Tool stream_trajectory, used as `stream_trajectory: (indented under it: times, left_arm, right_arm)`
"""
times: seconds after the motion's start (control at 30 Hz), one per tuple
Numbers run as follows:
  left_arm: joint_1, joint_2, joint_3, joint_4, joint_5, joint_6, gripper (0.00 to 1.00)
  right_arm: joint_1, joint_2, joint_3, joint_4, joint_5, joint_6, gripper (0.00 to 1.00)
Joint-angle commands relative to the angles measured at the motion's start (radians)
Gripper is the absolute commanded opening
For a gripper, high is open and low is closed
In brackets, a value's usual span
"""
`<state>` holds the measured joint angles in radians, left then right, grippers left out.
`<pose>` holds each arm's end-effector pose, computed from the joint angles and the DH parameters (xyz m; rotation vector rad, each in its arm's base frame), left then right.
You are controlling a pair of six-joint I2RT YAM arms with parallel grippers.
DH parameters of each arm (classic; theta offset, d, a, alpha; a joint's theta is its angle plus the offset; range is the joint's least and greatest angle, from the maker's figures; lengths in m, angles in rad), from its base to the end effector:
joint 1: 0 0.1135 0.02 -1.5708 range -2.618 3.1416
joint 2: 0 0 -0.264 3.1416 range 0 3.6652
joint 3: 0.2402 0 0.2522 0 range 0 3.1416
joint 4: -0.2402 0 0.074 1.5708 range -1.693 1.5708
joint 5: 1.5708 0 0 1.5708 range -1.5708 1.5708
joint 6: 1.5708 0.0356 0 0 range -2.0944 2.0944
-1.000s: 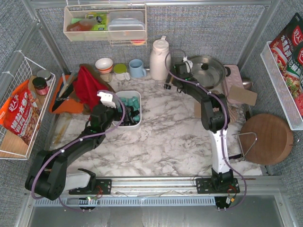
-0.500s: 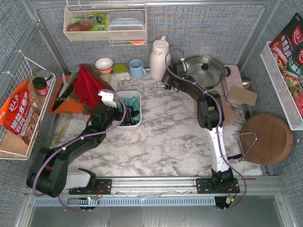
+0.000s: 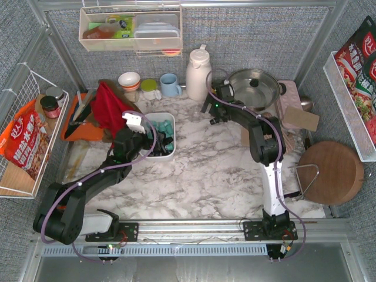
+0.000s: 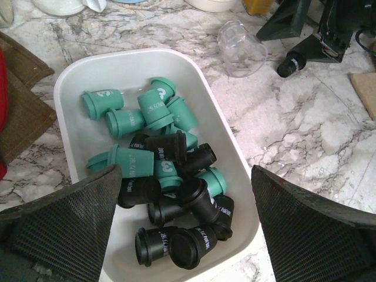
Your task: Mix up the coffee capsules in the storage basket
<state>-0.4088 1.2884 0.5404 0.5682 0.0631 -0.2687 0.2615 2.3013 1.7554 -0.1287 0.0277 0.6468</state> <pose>0.2511 -0.1112 0.2248 0.1715 1.7742 -0.5472 0.5047 0.1341 0.1658 0.4525 2.2401 0.4535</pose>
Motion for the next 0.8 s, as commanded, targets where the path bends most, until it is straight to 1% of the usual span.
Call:
stream_trajectory:
  times: [0.0,0.07,0.13,0.2,0.27,0.33,0.4,0.43,0.5,0.57,0.6,0.67,0.77]
  left_arm:
    - [0.001,0.004,0.009,0.035,0.034,-0.003,0.99]
    - [0.002,0.0,0.013,0.03,0.043,-0.004,0.99]
    - [0.001,-0.009,0.005,0.029,0.045,-0.004,0.99]
    - [0.001,-0.018,-0.005,0.034,0.039,-0.003,0.99]
    - [0.001,-0.024,-0.011,0.036,0.034,-0.003,0.99]
    - [0.002,-0.027,-0.01,0.036,0.033,-0.004,0.99]
    - [0.002,-0.027,-0.007,0.036,0.039,-0.007,0.99]
    - [0.002,-0.027,-0.007,0.036,0.041,-0.009,0.99]
    - [0.002,-0.027,-0.008,0.04,0.044,-0.011,0.99]
    - [0.001,-0.027,-0.012,0.046,0.047,-0.015,0.99]
    - [0.001,-0.027,-0.013,0.047,0.048,-0.015,0.99]
    - [0.001,-0.029,-0.013,0.046,0.053,-0.014,0.99]
    - [0.001,-0.032,-0.014,0.042,0.055,-0.009,0.99]
  right_arm:
    - [0.011,-0.004,0.024,-0.191,0.067,-0.14,0.99]
    - [0.019,-0.018,0.039,-0.23,0.125,-0.243,0.99]
    - [0.03,-0.049,0.012,-0.23,0.179,-0.33,0.99]
    - [0.034,-0.095,-0.036,-0.21,0.236,-0.37,0.99]
    - [0.028,-0.14,-0.074,-0.197,0.268,-0.366,0.99]
    - [0.013,-0.174,-0.112,-0.177,0.278,-0.311,0.99]
    - [-0.007,-0.197,-0.149,-0.122,0.228,-0.236,0.98]
    - [-0.013,-0.199,-0.153,-0.101,0.18,-0.214,0.93]
    - [-0.011,-0.19,-0.131,-0.099,0.134,-0.154,0.75]
    - [0.002,-0.173,-0.112,-0.08,0.124,-0.085,0.56]
    - [0.013,-0.164,-0.105,-0.07,0.132,-0.048,0.52]
    - [0.042,-0.139,-0.089,-0.067,0.18,0.025,0.53]
    - [0.079,-0.118,-0.082,-0.08,0.297,0.138,0.61]
